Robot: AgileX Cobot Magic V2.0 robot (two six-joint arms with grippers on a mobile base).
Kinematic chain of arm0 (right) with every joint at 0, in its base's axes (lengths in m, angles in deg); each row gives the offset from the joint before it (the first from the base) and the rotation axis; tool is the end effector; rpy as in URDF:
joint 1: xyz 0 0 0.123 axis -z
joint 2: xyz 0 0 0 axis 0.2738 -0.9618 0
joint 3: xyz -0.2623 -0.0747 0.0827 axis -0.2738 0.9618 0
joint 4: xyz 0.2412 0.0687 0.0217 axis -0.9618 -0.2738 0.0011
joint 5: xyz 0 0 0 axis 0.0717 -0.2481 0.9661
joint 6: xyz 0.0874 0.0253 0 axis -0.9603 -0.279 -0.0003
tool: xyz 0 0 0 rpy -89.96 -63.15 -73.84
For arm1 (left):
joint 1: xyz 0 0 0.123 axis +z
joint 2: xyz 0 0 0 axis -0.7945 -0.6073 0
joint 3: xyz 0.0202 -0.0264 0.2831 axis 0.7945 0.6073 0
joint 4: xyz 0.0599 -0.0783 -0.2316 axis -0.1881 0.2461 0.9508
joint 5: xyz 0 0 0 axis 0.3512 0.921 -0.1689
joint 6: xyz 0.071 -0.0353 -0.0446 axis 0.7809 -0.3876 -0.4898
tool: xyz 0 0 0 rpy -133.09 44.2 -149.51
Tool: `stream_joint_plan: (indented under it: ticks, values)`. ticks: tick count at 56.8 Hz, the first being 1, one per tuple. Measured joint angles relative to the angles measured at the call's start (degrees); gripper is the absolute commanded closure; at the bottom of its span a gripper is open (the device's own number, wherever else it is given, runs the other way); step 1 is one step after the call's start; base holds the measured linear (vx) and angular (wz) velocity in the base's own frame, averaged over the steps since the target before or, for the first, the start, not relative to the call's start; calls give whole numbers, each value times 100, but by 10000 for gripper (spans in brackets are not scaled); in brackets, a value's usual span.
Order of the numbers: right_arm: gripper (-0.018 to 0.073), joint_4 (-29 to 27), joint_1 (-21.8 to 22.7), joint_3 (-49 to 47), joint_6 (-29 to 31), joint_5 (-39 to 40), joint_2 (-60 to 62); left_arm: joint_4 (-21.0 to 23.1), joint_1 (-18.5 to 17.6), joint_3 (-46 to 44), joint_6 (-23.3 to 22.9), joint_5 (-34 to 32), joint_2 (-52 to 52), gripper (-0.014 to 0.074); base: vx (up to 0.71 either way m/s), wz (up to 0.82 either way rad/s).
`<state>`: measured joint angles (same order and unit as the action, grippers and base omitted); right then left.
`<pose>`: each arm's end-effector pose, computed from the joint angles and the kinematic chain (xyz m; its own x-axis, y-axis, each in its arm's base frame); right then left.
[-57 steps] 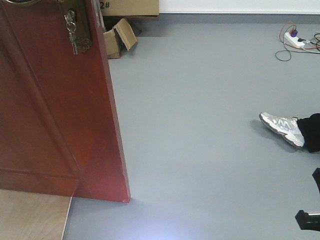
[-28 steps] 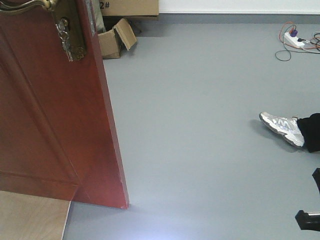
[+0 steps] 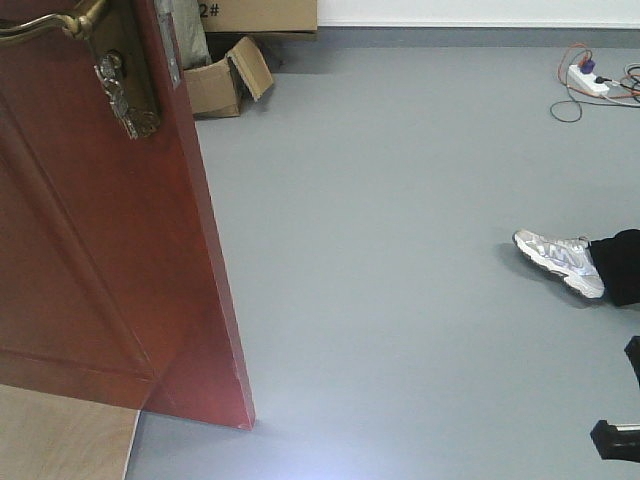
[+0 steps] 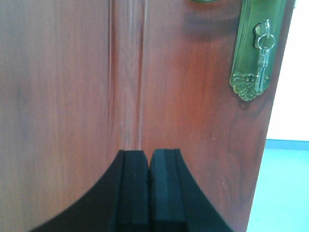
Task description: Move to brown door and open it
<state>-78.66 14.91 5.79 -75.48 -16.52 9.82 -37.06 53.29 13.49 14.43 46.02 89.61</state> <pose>0.0547 0.0026 0.1779 -0.2119 0.0112 -0.9772 -0.0313 0.9993 0.0182 0.0565 0.0008 0.2031 0.0549 -0.1262 -0.9905 -0.0063 0.9919 -0.1267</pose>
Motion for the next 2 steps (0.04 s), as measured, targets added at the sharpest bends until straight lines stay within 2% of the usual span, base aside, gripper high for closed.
stream_joint_plan:
  ticks: [2]
  values:
    - [559,0,0,0,0,0,0,0,0,0,0,0,0,600,0,0]
